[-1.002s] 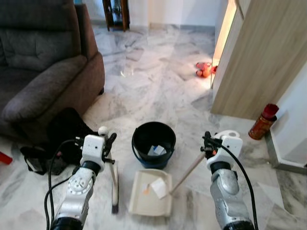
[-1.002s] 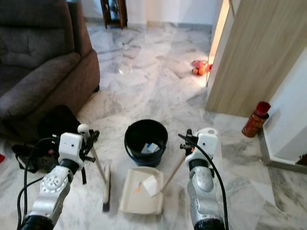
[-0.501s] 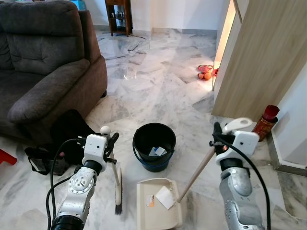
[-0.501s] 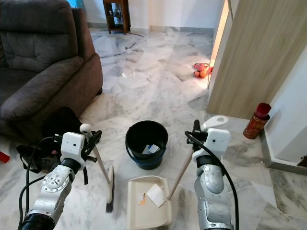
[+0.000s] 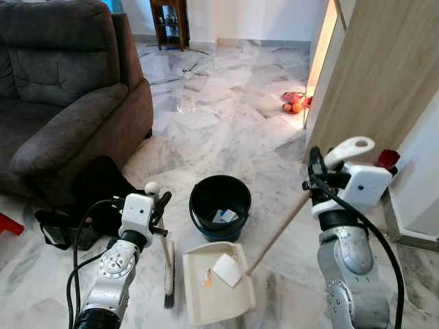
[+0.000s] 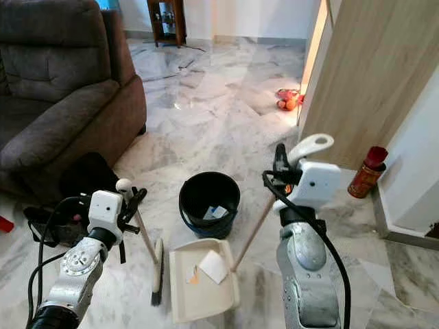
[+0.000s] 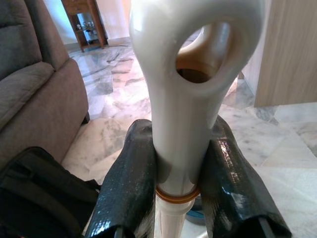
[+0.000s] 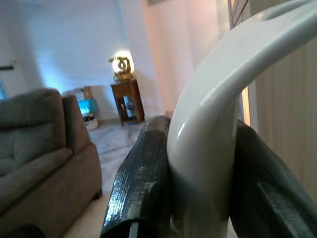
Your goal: Sweep floor
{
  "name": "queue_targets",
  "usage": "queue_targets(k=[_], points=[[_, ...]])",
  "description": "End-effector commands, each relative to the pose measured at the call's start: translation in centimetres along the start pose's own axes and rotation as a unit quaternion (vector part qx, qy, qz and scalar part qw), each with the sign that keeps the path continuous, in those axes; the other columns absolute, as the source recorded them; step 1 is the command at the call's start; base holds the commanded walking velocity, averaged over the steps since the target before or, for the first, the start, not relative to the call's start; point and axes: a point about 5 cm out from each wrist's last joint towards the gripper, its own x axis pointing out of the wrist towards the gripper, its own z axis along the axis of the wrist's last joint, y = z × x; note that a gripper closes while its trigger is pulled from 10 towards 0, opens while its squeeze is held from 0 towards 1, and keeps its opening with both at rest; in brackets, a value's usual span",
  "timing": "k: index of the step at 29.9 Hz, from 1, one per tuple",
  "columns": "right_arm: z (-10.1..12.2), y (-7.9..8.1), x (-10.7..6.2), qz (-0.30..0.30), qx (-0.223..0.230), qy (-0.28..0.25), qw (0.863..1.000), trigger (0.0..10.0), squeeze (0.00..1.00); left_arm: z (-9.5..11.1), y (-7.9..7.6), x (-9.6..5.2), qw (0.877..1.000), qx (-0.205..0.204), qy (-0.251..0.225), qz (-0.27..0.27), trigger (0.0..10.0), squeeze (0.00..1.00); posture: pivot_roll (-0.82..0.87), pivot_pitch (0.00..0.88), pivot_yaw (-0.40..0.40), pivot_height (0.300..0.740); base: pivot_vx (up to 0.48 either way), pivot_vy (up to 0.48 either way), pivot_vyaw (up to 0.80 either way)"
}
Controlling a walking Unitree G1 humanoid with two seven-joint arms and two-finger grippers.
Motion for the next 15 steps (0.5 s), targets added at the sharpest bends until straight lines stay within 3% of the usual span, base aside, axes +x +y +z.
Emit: queue_targets(k=[1,6,15], points=[[2.9,1.3,0.6,0.015,0.016,-0.058,0.998,10.0,0.0,0.9,0.3,0.4,1.0,0.015,-0.024,0.002,10.0,0.0,0.02,0.025,0.06,0.74,0.0,0.0,0.0],[5.1,1.9,1.4,0.007,0.021,-0.095,0.995,10.0,0.0,0.9,0.4,0.4,1.0,0.016,-0.024,0.005,10.0,0.0,0.02,0.024,0.057,0.74,0.0,0.0,0.0],[6.1,1.8,2.7,-0.025,0.031,-0.118,0.992,10.0,0.0,0.8,0.1,0.4,1.0,0.021,-0.021,0.0,10.0,0.0,0.02,0.023,0.058,0.74,0.0,0.0,0.0]])
